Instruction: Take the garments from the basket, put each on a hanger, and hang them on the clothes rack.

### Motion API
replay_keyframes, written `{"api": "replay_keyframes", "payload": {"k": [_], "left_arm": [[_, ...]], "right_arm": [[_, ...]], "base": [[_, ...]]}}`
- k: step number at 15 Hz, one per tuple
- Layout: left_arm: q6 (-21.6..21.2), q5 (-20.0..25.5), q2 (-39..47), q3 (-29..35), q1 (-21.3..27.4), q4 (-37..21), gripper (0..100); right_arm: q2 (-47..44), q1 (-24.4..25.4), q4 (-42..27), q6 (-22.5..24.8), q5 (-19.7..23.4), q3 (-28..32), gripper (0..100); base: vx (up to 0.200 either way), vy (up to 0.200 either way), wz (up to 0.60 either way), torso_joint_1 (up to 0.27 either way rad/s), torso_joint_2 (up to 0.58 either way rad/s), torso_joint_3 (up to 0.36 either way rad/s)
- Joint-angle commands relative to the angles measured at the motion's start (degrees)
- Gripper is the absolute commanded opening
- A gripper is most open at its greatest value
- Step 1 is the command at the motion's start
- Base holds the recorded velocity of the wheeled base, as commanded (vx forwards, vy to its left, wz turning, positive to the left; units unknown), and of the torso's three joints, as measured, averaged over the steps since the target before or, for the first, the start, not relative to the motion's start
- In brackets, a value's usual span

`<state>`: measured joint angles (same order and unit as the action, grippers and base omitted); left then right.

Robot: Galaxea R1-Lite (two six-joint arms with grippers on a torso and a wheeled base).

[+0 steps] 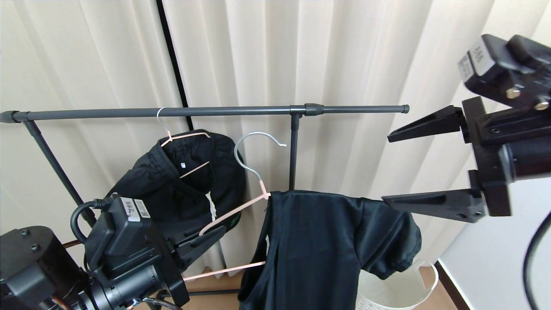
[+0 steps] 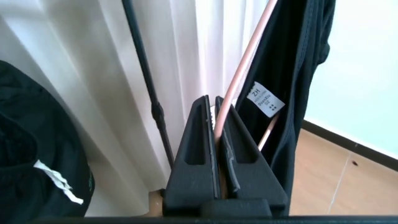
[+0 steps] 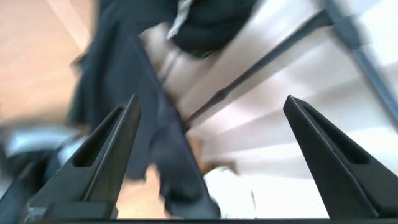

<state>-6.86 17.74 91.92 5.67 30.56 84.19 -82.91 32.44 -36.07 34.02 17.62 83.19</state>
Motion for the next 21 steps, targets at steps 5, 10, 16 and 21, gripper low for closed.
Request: {"api": "replay_keyframes", "payload": {"k": [5, 10, 16, 21], "left_arm": [[-0.26, 0.02, -0.25, -0.92, 2.66, 0.10, 0], [-0.17, -0.16, -0.34, -1.54, 2.84, 0.10, 0], [-0.08, -0.16, -0.42, -1.01, 3.45, 0.10, 0], [0.01, -0.07, -0.07, -0.92, 3.45, 0.10, 0]], "right_arm": [[-8.50, -3.87, -12.53, 6.23, 14.55, 5.23, 100], [-12.01, -1.50, -9.89, 5.88, 14.55, 4.35, 100], [-13.60, 0.17, -5.68, 5.18, 14.46, 1.27, 100], [-15.44, 0.43, -2.42, 5.18, 14.29, -1.36, 100]], "base": [[0.000, 0.000, 0.00, 0.000, 0.00, 0.000], [0.000, 0.000, 0.00, 0.000, 0.00, 0.000], [0.000, 0.000, 0.00, 0.000, 0.00, 0.000], [0.000, 0.000, 0.00, 0.000, 0.00, 0.000]]}}
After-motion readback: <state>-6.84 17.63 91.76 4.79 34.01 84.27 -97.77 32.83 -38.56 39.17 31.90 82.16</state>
